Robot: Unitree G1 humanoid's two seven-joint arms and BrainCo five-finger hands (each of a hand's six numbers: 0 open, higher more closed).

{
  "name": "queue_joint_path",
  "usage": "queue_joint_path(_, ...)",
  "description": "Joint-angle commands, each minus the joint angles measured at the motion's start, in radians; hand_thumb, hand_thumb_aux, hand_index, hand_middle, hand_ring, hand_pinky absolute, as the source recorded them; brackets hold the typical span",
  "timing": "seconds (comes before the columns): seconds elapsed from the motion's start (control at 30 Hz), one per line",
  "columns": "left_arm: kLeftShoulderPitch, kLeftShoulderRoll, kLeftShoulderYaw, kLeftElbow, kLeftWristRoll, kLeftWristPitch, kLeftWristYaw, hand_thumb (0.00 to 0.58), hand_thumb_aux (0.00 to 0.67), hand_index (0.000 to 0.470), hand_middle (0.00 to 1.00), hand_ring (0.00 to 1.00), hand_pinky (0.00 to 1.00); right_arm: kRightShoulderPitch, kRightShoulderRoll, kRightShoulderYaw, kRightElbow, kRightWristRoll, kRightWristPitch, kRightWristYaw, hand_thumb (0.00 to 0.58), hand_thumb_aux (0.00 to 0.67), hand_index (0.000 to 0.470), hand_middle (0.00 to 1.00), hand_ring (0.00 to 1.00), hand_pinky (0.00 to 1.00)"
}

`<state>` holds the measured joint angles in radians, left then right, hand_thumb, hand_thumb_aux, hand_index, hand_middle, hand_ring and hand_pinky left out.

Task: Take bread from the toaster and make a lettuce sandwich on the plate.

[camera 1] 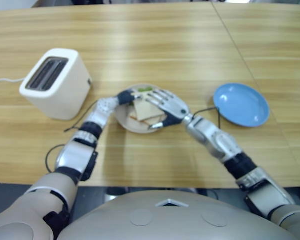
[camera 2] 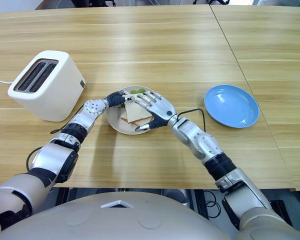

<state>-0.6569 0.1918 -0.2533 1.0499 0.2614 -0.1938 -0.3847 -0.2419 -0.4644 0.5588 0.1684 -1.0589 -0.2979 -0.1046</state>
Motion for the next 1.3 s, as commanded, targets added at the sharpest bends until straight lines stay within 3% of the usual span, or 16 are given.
queue_joint_path(0.03, 0.055, 0.006, -0.043, 0.078, 0.05, 0.056, 0.003, 0.58, 0.67, 0.46, 1.0, 1.0, 1.0, 0.002, 0.002, 0.068, 0.142, 0.008, 0.002, 0.142, 0.0, 0.0, 0.0, 0.0, 0.0, 0.0)
queue_joint_path(0.23, 0.062, 0.023, -0.05, 0.015, 0.062, 0.049, 0.018, 0.58, 0.67, 0.46, 1.0, 1.0, 1.0, 0.026, 0.007, 0.139, 0.304, 0.03, 0.032, 0.298, 0.0, 0.0, 0.0, 0.0, 0.0, 0.0)
queue_joint_path(0.27, 0.066, 0.031, -0.049, -0.008, 0.065, 0.046, 0.029, 0.578, 0.628, 0.431, 1.0, 1.0, 1.0, 0.031, 0.007, 0.143, 0.304, 0.034, 0.035, 0.305, 0.0, 0.0, 0.0, 0.0, 0.0, 0.0)
queue_joint_path(0.3, 0.072, 0.04, -0.043, -0.044, 0.064, 0.044, 0.043, 0.521, 0.457, 0.314, 1.0, 1.0, 1.0, 0.036, 0.007, 0.144, 0.297, 0.037, 0.037, 0.306, 0.0, 0.0, 0.0, 0.0, 0.0, 0.0)
queue_joint_path(0.33, 0.08, 0.049, -0.03, -0.089, 0.056, 0.047, 0.053, 0.179, 0.113, 0.078, 1.0, 1.0, 1.0, 0.039, 0.008, 0.142, 0.287, 0.041, 0.039, 0.297, 0.0, 0.0, 0.0, 0.0, 0.0, 0.0)
queue_joint_path(0.37, 0.088, 0.058, -0.012, -0.136, 0.044, 0.053, 0.063, 0.0, 0.0, 0.0, 0.95, 0.95, 0.95, 0.04, 0.011, 0.138, 0.277, 0.044, 0.042, 0.285, 0.0, 0.0, 0.0, 0.0, 0.0, 0.0)
queue_joint_path(0.4, 0.096, 0.069, 0.001, -0.183, 0.039, 0.065, 0.076, 0.0, 0.0, 0.0, 0.68, 0.68, 0.68, 0.04, 0.011, 0.133, 0.267, 0.047, 0.044, 0.275, 0.0, 0.0, 0.0, 0.0, 0.0, 0.0)
queue_joint_path(0.43, 0.103, 0.085, 0.01, -0.228, 0.047, 0.077, 0.099, 0.0, 0.0, 0.0, 0.22, 0.22, 0.22, 0.041, 0.008, 0.13, 0.258, 0.051, 0.046, 0.274, 0.0, 0.0, 0.0, 0.0, 0.0, 0.0)
queue_joint_path(0.47, 0.109, 0.101, 0.022, -0.274, 0.057, 0.09, 0.133, 0.0, 0.0, 0.0, 0.0, 0.0, 0.0, 0.041, 0.004, 0.129, 0.252, 0.054, 0.046, 0.276, 0.0, 0.0, 0.0, 0.0, 0.0, 0.0)
queue_joint_path(0.8, 0.189, 0.23, 0.146, -0.766, 0.169, 0.148, 0.392, 0.0, 0.0, 0.0, 0.0, 0.0, 0.0, 0.015, 0.032, 0.143, 0.382, 0.074, 0.023, 0.23, 0.0, 0.0, 0.0, 0.0, 0.0, 0.0)
queue_joint_path(1.1, 0.244, 0.208, 0.171, -0.84, 0.044, 0.187, 0.263, 0.0, 0.0, 0.0, 0.0, 0.0, 0.0, 0.005, 0.014, 0.074, 0.4, 0.109, -0.059, -0.049, 0.0, 0.0, 0.0, 0.0, 0.0, 0.0)
queue_joint_path(1.13, 0.256, 0.201, 0.171, -0.844, 0.021, 0.181, 0.242, 0.0, 0.0, 0.0, 0.59, 0.59, 0.59, 0.008, 0.003, 0.052, 0.341, 0.104, -0.078, -0.124, 0.152, 0.095, 0.065, 0.0, 0.0, 0.0)
queue_joint_path(1.17, 0.272, 0.192, 0.173, -0.851, -0.016, 0.175, 0.212, 0.0, 0.0, 0.0, 0.59, 0.59, 0.59, 0.021, -0.008, 0.016, 0.258, 0.119, -0.11, -0.192, 0.152, 0.095, 0.065, 0.0, 0.0, 0.0)
queue_joint_path(1.2, 0.294, 0.18, 0.173, -0.869, -0.075, 0.168, 0.154, 0.0, 0.0, 0.0, 1.0, 1.0, 1.0, 0.042, -0.021, -0.025, 0.167, 0.143, -0.142, -0.246, 0.485, 0.399, 0.274, 0.1, 0.1, 0.1)
queue_joint_path(1.23, 0.325, 0.169, 0.169, -0.907, -0.149, 0.161, 0.084, 0.58, 0.67, 0.46, 1.0, 1.0, 1.0, 0.066, -0.035, -0.066, 0.073, 0.159, -0.163, -0.289, 0.58, 0.67, 0.46, 0.91, 0.91, 0.91)
queue_joint_path(1.3, 0.389, 0.168, 0.158, -1.011, -0.25, 0.16, -0.022, 0.58, 0.67, 0.46, 1.0, 1.0, 1.0, 0.117, -0.059, -0.145, -0.085, 0.2, -0.179, -0.315, 0.58, 0.67, 0.46, 1.0, 1.0, 1.0)
